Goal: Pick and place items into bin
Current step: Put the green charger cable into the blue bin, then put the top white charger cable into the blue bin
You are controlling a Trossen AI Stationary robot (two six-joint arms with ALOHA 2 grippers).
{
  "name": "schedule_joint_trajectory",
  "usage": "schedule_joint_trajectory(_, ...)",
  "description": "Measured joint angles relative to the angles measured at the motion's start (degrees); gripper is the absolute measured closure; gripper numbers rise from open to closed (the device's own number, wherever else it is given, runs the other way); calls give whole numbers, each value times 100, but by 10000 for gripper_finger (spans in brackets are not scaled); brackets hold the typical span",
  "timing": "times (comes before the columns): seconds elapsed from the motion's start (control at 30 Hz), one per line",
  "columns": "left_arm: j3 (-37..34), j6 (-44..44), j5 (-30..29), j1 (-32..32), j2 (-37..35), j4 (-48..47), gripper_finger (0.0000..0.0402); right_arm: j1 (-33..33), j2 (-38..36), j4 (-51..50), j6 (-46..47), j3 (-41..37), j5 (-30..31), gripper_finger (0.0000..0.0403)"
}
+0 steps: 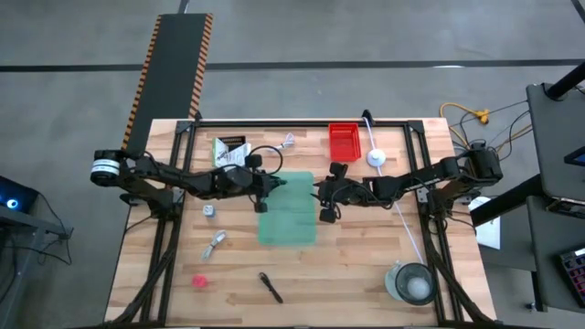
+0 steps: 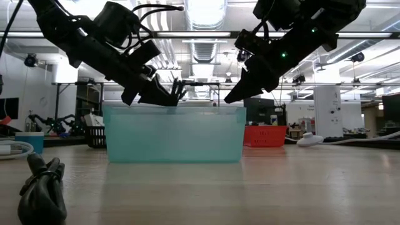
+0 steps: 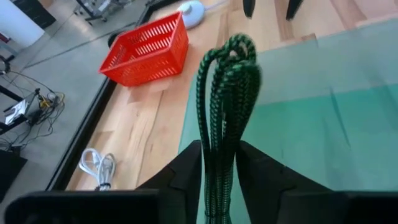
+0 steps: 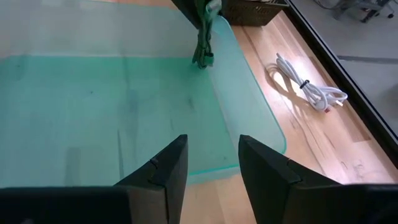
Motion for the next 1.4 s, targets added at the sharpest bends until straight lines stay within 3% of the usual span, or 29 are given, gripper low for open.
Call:
schedule_joint_trajectory(0.37, 1, -2, 4, 0, 2, 100, 278, 0, 0, 11, -2, -2, 0, 280)
schedule_joint_trajectory(1.4, 3, -10, 8, -1, -73, 207, 275, 4, 0, 147, -240, -2, -8, 277)
